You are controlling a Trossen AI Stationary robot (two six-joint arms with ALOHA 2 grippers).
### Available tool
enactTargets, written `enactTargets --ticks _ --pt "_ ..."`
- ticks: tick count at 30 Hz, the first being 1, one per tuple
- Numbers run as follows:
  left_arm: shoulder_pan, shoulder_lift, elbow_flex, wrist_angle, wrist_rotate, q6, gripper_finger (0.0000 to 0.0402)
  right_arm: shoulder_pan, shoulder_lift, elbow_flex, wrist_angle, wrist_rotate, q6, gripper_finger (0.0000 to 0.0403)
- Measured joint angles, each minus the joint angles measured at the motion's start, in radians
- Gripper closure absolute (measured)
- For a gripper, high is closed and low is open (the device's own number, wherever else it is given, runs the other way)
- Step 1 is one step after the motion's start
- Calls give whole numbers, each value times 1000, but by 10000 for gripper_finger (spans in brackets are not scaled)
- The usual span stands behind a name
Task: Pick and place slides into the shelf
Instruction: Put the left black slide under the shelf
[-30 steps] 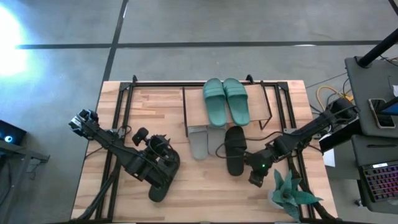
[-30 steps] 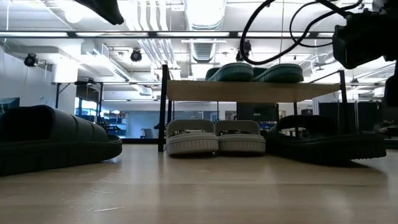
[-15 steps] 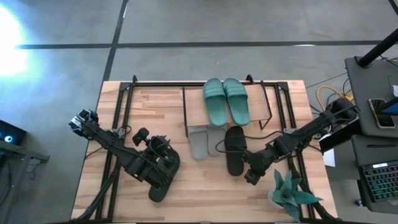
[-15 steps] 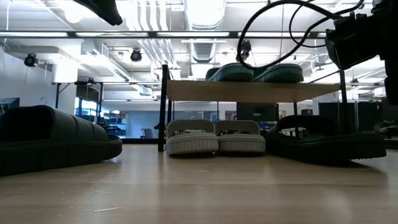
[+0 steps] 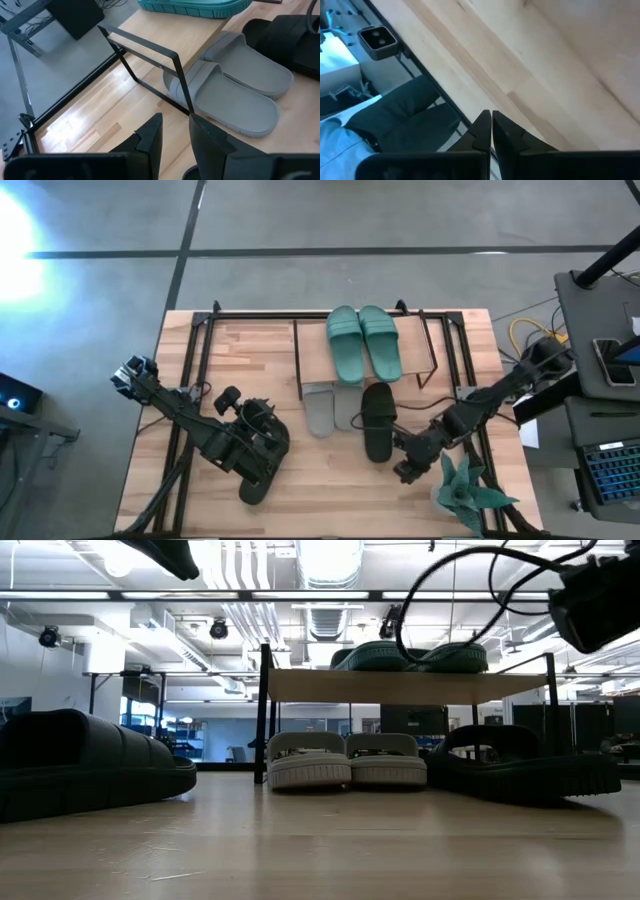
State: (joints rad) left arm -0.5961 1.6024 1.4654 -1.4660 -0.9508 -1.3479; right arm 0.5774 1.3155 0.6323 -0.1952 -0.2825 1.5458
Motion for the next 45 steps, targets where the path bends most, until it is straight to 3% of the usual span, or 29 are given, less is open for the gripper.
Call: enactTargets --ticks 8,19,26,30,37,42,45 --pt "0 0 0 0 0 4 320 25 133 0 206 40 13 394" --pt "0 0 0 10 5 80 320 27 194 24 251 307 18 394" --pt "-1 0 0 16 7 80 320 32 193 68 96 319 18 394" --pt "-1 0 0 16 7 80 320 33 193 76 95 328 17 394" --pt "-2 0 0 16 7 82 320 33 193 87 95 443 3 394" --pt "-6 0 0 16 26 83 320 59 192 87 94 344 -5 394" --pt "-14 0 0 18 34 99 320 102 192 87 87 342 66 394"
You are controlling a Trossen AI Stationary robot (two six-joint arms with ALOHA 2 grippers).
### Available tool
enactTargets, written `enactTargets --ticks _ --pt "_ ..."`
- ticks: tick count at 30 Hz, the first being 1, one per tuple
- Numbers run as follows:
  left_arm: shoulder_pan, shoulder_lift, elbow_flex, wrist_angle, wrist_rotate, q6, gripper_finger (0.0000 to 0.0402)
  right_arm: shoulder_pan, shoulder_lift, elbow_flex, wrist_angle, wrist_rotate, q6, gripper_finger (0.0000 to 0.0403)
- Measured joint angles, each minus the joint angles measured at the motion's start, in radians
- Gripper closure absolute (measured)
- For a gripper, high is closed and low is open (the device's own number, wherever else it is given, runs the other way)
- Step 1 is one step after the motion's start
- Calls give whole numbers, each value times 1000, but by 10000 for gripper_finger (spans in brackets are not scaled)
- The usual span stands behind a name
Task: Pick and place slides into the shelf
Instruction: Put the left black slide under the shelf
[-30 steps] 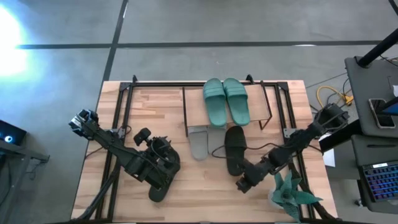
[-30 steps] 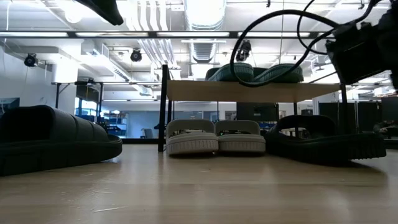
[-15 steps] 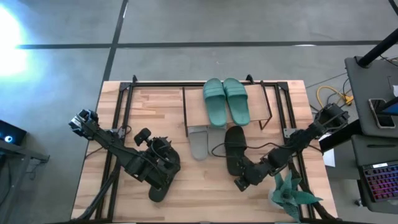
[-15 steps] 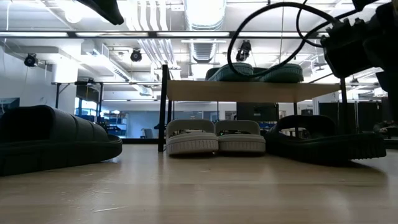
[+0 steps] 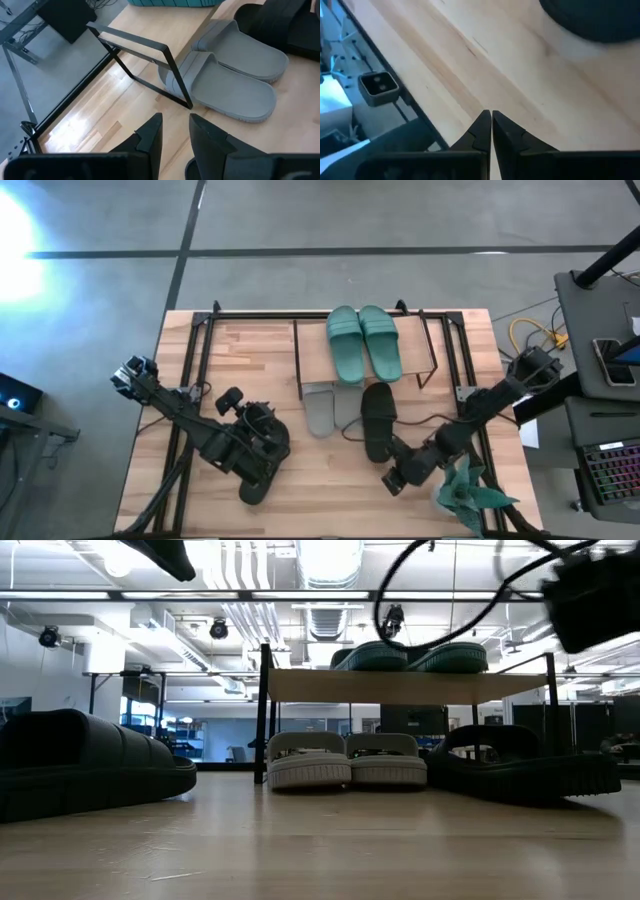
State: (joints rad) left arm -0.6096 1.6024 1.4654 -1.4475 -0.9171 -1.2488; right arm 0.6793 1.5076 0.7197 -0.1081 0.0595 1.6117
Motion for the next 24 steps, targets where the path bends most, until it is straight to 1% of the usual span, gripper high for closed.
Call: enactTargets --ticks 3,7,15,19,22,24 --pt "-2 0 0 0 1 0 320 24 19 0 -23 48 83 394" --pt "-2 0 0 0 0 0 320 30 57 0 -29 121 154 394" --pt "-1 0 0 1 0 0 320 30 153 53 -74 243 169 394" --pt "-1 0 0 4 1 1 320 29 185 96 -174 263 187 394" --pt "-1 0 0 4 3 1 320 33 191 136 -294 311 195 394" --pt "-1 0 0 3 4 1 320 33 185 161 -373 362 195 394"
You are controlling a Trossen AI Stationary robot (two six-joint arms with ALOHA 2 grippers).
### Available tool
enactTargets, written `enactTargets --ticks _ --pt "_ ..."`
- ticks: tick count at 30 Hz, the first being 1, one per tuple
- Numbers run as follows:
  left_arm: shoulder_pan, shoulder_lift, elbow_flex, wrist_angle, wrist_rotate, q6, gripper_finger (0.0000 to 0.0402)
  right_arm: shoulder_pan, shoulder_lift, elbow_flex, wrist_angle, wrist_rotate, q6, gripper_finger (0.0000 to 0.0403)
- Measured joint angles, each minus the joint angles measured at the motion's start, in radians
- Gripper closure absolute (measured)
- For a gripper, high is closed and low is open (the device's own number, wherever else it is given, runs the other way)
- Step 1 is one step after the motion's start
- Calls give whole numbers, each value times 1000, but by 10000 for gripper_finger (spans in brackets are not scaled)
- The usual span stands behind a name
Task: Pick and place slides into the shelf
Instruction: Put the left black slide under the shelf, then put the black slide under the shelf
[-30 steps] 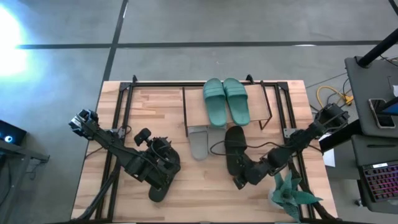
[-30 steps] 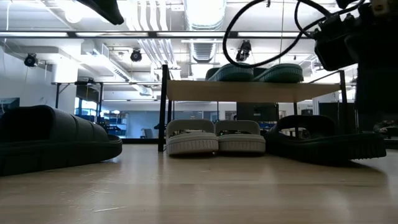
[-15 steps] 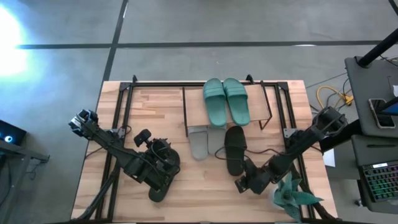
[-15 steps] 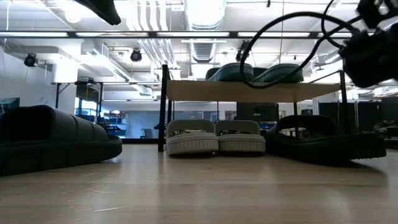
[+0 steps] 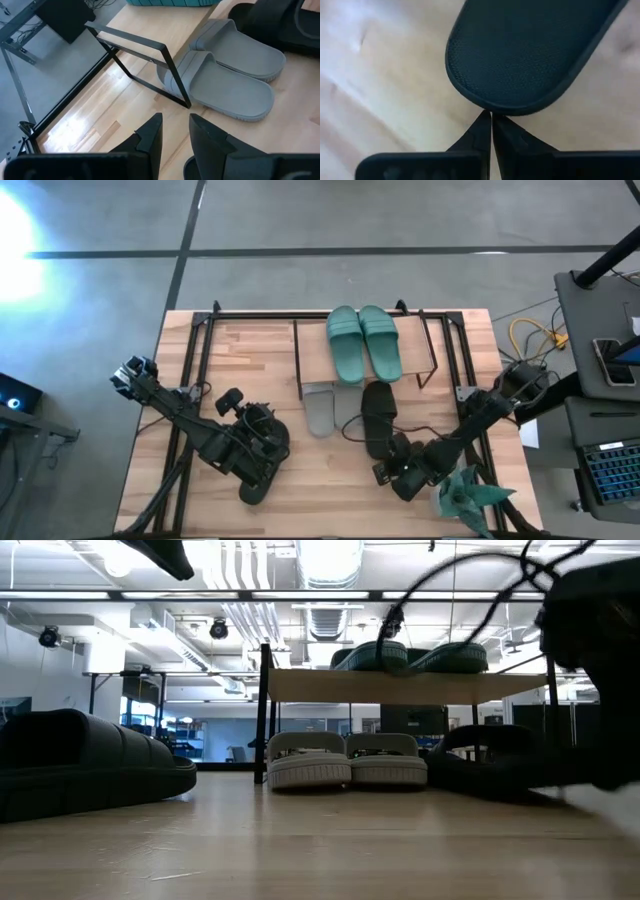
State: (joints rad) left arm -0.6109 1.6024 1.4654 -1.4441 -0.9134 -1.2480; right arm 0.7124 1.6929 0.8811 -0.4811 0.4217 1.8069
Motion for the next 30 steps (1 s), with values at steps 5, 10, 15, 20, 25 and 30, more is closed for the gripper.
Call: enactTargets --ticks 5,10,15,20,25,30 --pt "0 0 0 -1 0 0 320 -28 -11 37 -157 39 -5 394" --pt "0 0 0 -2 0 0 320 -42 -15 31 -152 36 -46 394" --pt "0 0 0 3 1 0 320 -49 -15 25 -149 35 -51 394" --pt "-13 0 5 6 48 1 320 -29 -51 53 -152 74 -154 394" --pt "-41 0 4 4 321 134 320 -23 -140 81 -156 77 -342 394" --pt "-126 2 0 5 380 217 318 -26 -240 97 -169 124 -514 364"
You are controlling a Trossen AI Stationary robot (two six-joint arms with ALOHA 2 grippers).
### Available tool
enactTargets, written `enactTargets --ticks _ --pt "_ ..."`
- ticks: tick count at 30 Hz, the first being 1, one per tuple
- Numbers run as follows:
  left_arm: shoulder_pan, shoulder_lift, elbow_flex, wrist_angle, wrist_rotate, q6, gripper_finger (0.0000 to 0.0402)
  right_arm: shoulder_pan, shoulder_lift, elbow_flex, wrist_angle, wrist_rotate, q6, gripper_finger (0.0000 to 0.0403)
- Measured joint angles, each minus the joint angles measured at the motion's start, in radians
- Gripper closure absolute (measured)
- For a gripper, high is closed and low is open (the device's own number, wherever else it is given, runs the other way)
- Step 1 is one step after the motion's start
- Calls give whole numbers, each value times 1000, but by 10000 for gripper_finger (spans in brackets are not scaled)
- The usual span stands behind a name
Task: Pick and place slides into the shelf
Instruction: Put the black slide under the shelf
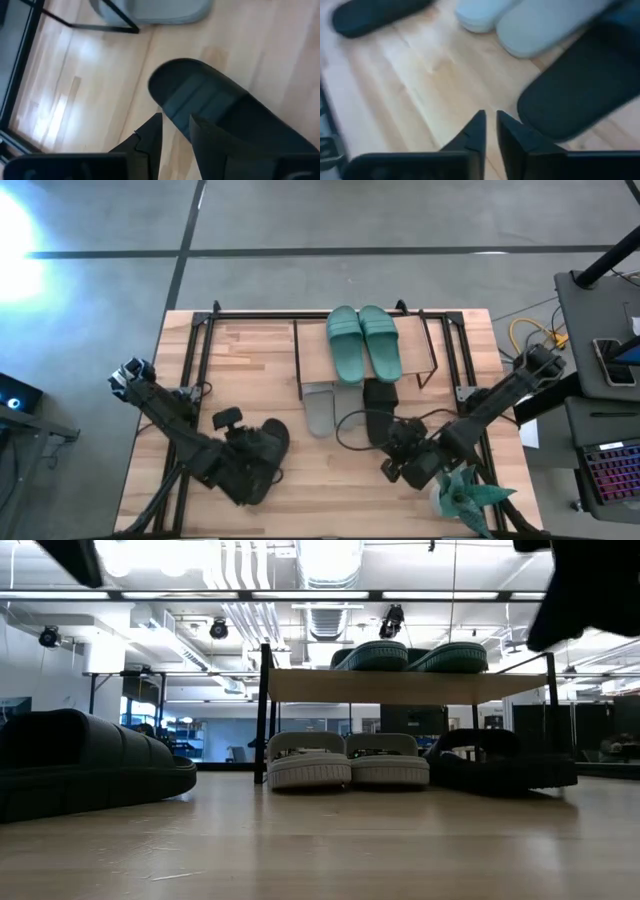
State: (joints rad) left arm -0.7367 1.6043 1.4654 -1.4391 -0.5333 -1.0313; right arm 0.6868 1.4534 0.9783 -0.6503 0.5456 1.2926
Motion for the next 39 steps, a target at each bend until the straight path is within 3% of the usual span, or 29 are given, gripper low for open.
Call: enactTargets --ticks 9,13,22,26,32,39 --pt "-143 43 -24 58 -66 18 238 0 -134 13 -43 5 -197 216" --pt "-155 98 -66 93 -67 94 203 0 -165 42 -102 48 -271 180" --pt "-146 249 -99 101 -77 82 187 0 -156 201 -373 141 -256 170" --pt "-139 282 -114 79 -95 -6 187 0 -144 233 -398 162 -253 170" --pt "-129 281 -176 184 -79 -6 188 -7 -144 235 -399 163 -230 172" --pt "-48 276 -265 254 -114 0 239 -26 -149 233 -401 163 -219 173"
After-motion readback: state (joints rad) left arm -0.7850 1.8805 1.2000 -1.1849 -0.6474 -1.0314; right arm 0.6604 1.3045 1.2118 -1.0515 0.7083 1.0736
